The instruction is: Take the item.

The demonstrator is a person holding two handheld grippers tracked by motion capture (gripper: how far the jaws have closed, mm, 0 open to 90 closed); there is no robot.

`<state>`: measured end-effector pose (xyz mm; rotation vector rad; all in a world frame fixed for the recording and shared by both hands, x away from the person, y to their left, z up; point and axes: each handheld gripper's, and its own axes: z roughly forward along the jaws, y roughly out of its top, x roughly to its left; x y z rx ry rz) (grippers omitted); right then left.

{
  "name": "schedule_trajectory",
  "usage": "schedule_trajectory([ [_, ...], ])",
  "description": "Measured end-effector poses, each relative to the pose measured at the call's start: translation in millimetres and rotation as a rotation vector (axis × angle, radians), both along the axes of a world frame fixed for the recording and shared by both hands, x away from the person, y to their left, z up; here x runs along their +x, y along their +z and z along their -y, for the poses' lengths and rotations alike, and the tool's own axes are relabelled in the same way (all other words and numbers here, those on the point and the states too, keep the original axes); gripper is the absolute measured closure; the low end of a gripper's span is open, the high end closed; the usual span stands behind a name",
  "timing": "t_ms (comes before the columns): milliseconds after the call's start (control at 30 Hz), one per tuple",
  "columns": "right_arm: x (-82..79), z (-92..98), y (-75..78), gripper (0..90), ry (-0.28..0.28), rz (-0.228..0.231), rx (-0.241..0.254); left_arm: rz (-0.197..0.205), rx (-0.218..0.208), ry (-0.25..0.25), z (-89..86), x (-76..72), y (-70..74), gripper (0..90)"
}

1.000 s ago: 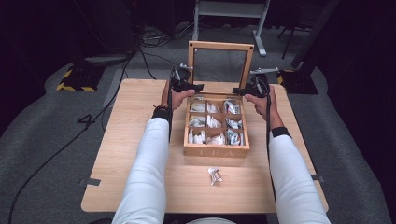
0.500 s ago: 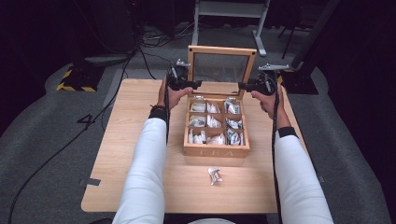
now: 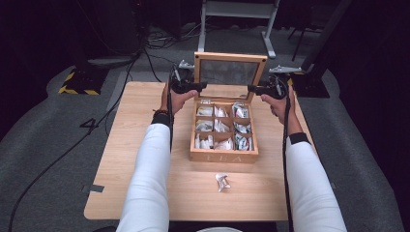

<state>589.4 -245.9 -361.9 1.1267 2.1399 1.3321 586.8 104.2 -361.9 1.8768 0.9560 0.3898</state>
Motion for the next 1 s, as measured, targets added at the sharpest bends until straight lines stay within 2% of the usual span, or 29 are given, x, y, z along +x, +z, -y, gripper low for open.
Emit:
schedule_trajectory([
  [167, -4.8, 0.3, 0.9, 43.3, -0.003, 0.007, -0.001, 0.021, -0.022, -0.016, -3.0, -8.2, 6.2, 49.3],
  [267, -7.9, 0.7, 0.0, 42.6, 0.002, 0.005, -0.002, 0.026, -0.006, -0.029, -4.1, -14.0, 7.5, 49.4],
  [600, -22.0, 2.3, 1.9, 44.9, 0.024, 0.024, 0.0, 0.054, 0.005, -0.046, -6.5, -30.8, 14.1, 49.9],
  [1000, -43.2, 1.4, 15.7, 47.5, 0.072, 0.072, 0.002, 0.087, 0.036, -0.062, -9.9, -53.3, 24.3, 52.3],
])
